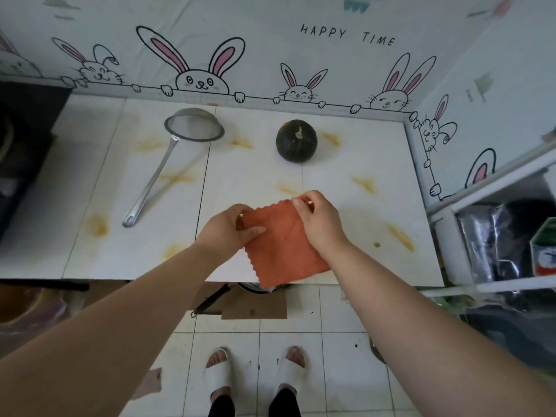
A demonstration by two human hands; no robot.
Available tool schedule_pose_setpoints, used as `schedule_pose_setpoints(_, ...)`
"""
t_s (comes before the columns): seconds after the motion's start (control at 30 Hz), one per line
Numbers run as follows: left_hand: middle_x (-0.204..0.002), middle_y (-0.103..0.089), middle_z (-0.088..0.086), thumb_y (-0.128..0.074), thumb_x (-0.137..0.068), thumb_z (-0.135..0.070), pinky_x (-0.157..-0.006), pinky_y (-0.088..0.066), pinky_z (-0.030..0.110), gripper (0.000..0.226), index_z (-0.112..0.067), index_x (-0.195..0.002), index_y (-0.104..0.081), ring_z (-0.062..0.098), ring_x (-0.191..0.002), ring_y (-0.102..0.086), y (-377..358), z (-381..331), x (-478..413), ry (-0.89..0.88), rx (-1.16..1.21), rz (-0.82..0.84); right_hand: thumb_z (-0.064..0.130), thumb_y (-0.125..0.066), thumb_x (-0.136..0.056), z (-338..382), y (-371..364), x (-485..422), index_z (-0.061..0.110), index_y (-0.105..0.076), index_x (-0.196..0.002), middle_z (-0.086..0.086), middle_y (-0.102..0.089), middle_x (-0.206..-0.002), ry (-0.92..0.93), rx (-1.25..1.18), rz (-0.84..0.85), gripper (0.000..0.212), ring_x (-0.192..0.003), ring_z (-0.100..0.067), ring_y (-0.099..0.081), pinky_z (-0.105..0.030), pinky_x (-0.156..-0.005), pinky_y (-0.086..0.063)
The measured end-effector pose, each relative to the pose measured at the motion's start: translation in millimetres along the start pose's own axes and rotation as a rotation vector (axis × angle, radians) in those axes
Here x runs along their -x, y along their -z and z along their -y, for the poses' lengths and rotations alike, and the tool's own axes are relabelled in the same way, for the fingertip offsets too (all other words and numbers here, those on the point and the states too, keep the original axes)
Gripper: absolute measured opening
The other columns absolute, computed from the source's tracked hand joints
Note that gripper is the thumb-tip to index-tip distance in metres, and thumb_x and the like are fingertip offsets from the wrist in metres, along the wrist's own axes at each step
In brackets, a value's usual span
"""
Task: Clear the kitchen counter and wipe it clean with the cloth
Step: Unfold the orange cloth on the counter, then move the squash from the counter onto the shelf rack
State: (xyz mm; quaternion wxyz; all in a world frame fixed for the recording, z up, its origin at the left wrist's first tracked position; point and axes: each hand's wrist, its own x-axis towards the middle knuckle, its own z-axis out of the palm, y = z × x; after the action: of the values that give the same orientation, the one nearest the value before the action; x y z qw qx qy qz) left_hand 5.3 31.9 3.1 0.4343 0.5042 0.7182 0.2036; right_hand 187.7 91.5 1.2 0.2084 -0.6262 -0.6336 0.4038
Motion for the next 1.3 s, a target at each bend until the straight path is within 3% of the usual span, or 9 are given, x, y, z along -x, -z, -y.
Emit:
schedule_pose_setpoints(0.13,-0.129,-0.049,0.002,-0.064,-0.082,-0.045,-0.091,-0.047,0.035,0.064,-0.023,-0.136,-0.038,0.021,-0.111,-0.055,-11,11,-12,0.010,-0.296,-0.034,0.047,-0.039,-0.098,-26,6,-1,0.019,-0.028,-0.146,-0.012,-0.029,-0.150,-0.055,0.622,0.000,0.057,-0.137,-0.032,-0.028,-0.043,-0.109,-0.027)
schedule_pose_setpoints(0.27,-0.141,-0.036,0.003,-0.049,-0.092,-0.040,-0.104,-0.036,0.038,0.052,-0.021,-0.138,-0.037,0.024,-0.126,-0.040,-22,14,-14,-0.102,-0.521,-0.103,0.047,-0.029,-0.099,-44,-22,29,0.031,-0.019,-0.150,0.002,-0.002,-0.162,0.275,0.630,0.105,0.055,-0.148,-0.023,0.004,-0.045,-0.118,-0.005)
schedule_pose_setpoints(0.5,-0.144,-0.030,-0.002,-0.046,-0.092,-0.033,-0.110,-0.021,0.036,0.051,-0.023,-0.140,-0.033,0.021,-0.135,-0.027,-47,8,-21,-0.245,-0.583,-0.113,0.069,-0.007,-0.090,-81,-51,41,0.042,-0.017,-0.148,0.009,-0.008,-0.161,0.410,0.784,0.252,0.064,-0.149,-0.019,0.000,-0.048,-0.115,0.002)
schedule_pose_setpoints(0.57,-0.145,-0.030,-0.001,-0.047,-0.092,-0.035,-0.111,-0.020,0.038,0.052,-0.022,-0.140,-0.033,0.022,-0.135,-0.026,-51,7,-22,-0.253,-0.585,-0.101,0.068,-0.006,-0.090,-84,-43,33,0.043,-0.021,-0.146,0.009,-0.011,-0.161,0.388,0.790,0.189,0.063,-0.149,-0.018,-0.003,-0.047,-0.116,-0.002)
schedule_pose_setpoints(0.77,-0.146,-0.028,-0.001,-0.049,-0.091,-0.033,-0.112,-0.019,0.038,0.051,-0.023,-0.139,-0.033,0.021,-0.137,-0.025,-54,7,-24,-0.243,-0.602,-0.073,0.064,-0.004,-0.092,-99,0,-4,0.043,0.013,-0.147,0.006,0.026,-0.157,-0.036,0.848,0.043,0.061,-0.144,-0.018,0.026,-0.046,-0.117,0.012)
schedule_pose_setpoints(0.9,-0.147,-0.026,0.000,-0.051,-0.090,-0.037,-0.113,-0.019,0.040,0.057,-0.023,-0.141,-0.030,0.023,-0.138,-0.024,-44,-7,-41,-0.186,-0.586,-0.097,0.067,-0.006,-0.090,-84,-14,3,0.039,0.015,-0.148,0.002,0.031,-0.155,-0.015,0.782,0.125,0.067,-0.141,-0.023,0.033,-0.050,-0.115,0.016)
schedule_pose_setpoints(1.03,-0.147,-0.026,0.002,-0.053,-0.088,-0.041,-0.112,-0.024,0.041,0.063,-0.022,-0.142,-0.028,0.024,-0.136,-0.027,-31,-35,-68,-0.183,-0.565,-0.140,0.068,-0.013,-0.091,-62,-5,-8,0.041,-0.011,-0.148,0.006,-0.006,-0.161,0.114,0.709,0.052,0.064,-0.148,-0.022,-0.001,-0.050,-0.117,0.000)
schedule_pose_setpoints(1.13,-0.147,-0.026,0.004,-0.055,-0.088,-0.039,-0.112,-0.026,0.042,0.064,-0.021,-0.143,-0.027,0.026,-0.134,-0.030,-23,-56,-92,-0.171,-0.508,-0.169,0.059,-0.039,-0.093,-40,11,-47,0.026,-0.028,-0.145,0.002,-0.033,-0.153,0.190,0.566,-0.127,0.063,-0.139,-0.021,-0.031,-0.046,-0.110,-0.023)
schedule_pose_setpoints(1.3,-0.151,-0.022,0.007,-0.052,-0.090,-0.019,-0.102,-0.039,0.038,0.063,-0.021,-0.145,-0.022,0.030,-0.126,-0.043,-14,-86,-125,-0.079,-0.204,-0.137,0.048,-0.072,-0.077,-12,25,-119,0.015,-0.024,-0.145,-0.009,-0.033,-0.148,0.127,0.386,-0.136,0.090,-0.131,-0.029,-0.041,-0.042,-0.101,-0.035)
